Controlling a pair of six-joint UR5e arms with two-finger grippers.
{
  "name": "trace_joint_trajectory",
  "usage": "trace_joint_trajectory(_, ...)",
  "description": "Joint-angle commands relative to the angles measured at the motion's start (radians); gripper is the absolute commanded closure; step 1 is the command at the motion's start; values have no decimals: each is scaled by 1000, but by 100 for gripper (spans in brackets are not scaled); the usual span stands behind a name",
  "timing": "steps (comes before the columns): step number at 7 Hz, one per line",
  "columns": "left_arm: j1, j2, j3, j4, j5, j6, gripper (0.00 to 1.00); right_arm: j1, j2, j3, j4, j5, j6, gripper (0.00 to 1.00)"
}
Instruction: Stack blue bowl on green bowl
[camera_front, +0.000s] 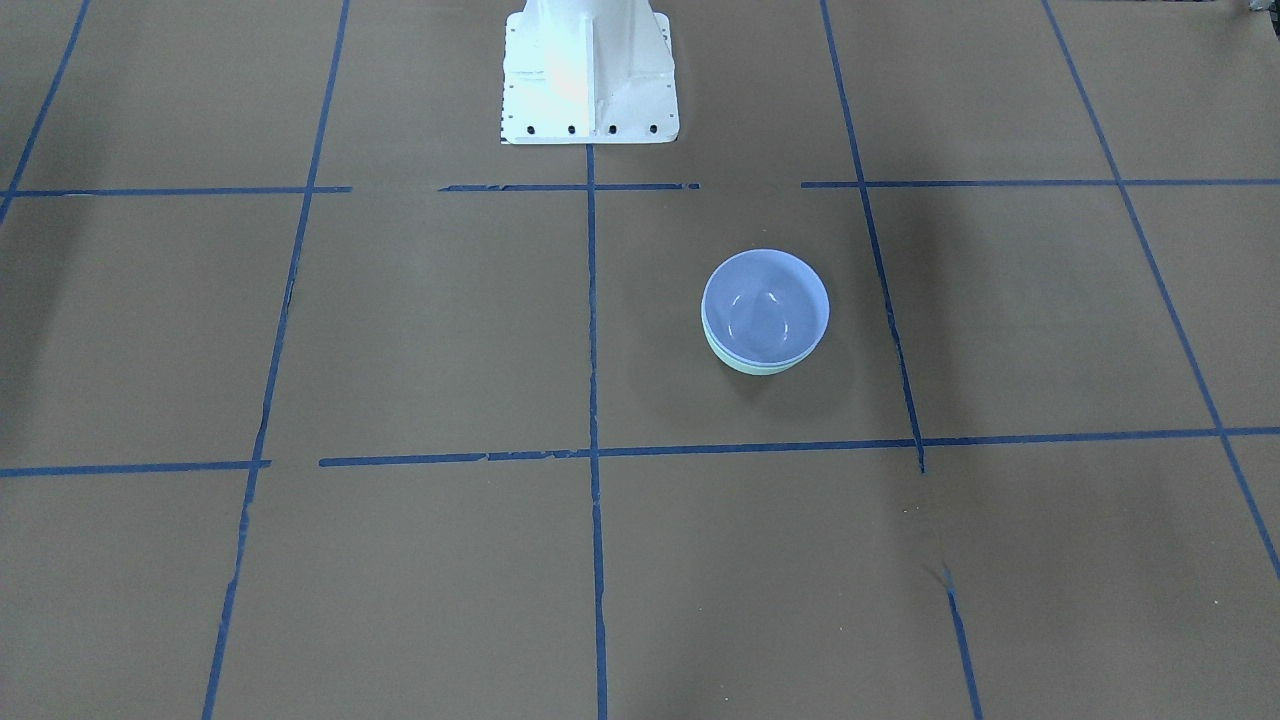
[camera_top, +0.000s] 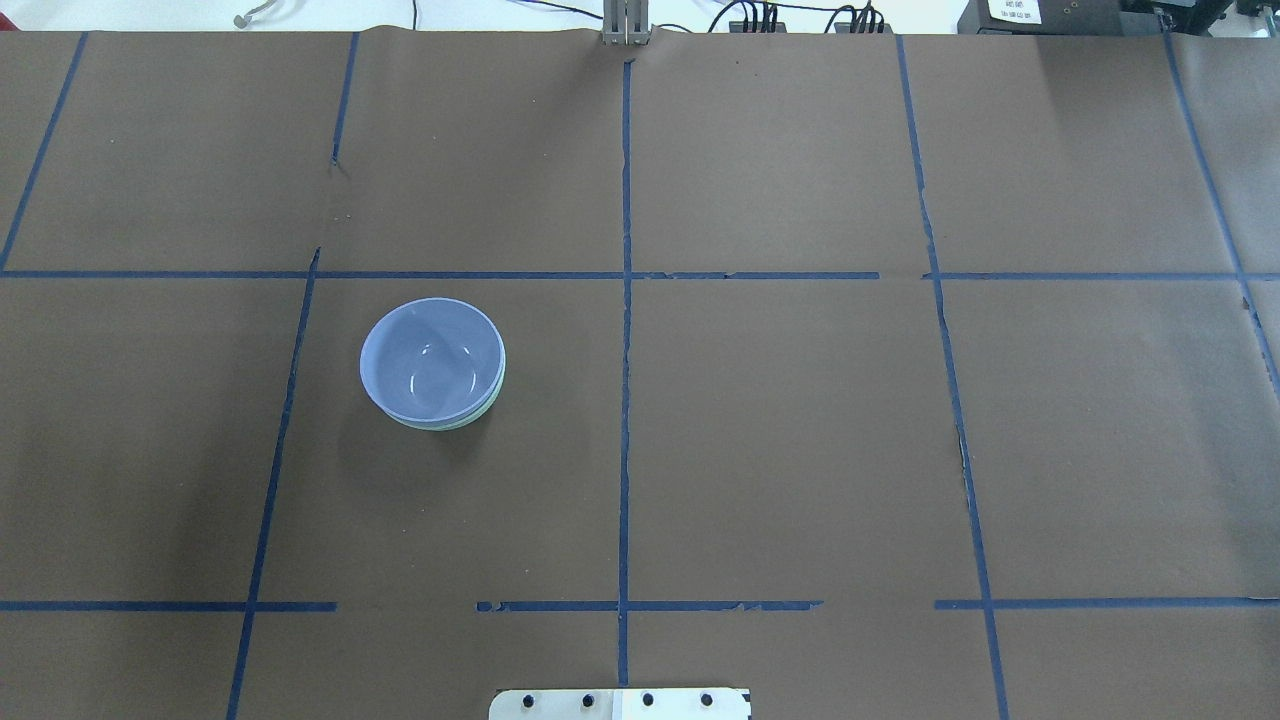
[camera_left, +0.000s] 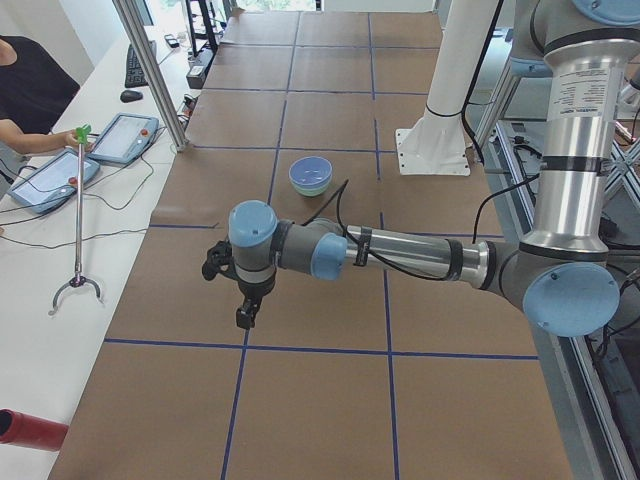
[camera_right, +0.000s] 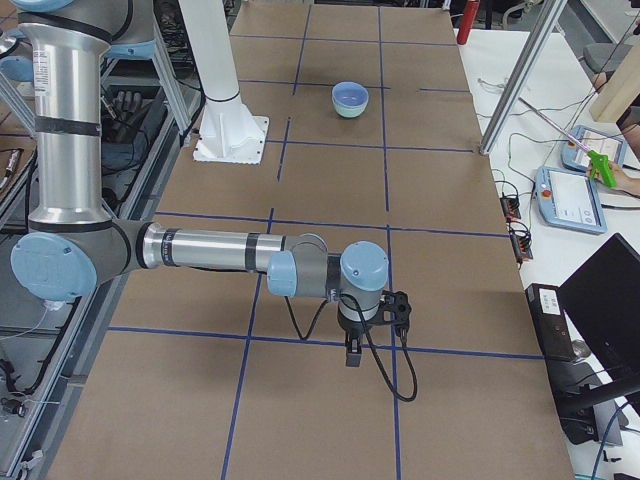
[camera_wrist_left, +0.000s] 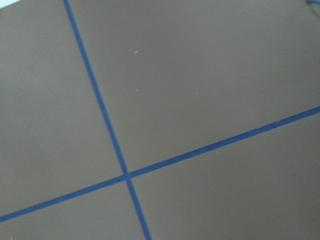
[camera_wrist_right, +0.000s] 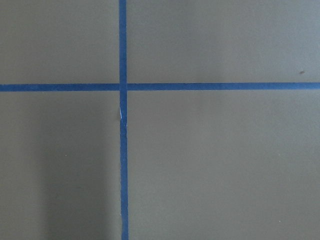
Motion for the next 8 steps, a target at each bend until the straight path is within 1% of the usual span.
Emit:
trace_joint_trajectory(1,-26,19,18,30,-4,-1,0,0,0,0,0,0,0,0)
trace_joint_trajectory(2,-27,19,18,86,-6,-7,0,0,0,0,0,0,0,0)
trace_joint_trajectory(3,-27,19,16,107,-6,-38,0,0,0,0,0,0,0,0)
trace_joint_trajectory(4,-27,19,21,107,-4,-91,0,0,0,0,0,0,0,0)
trace_joint_trajectory(7,-27,22,26,107,-3,-95,0,0,0,0,0,0,0,0)
trace_joint_trajectory(8,-26,38,18,105,-4,-93,0,0,0,0,0,2,0,0)
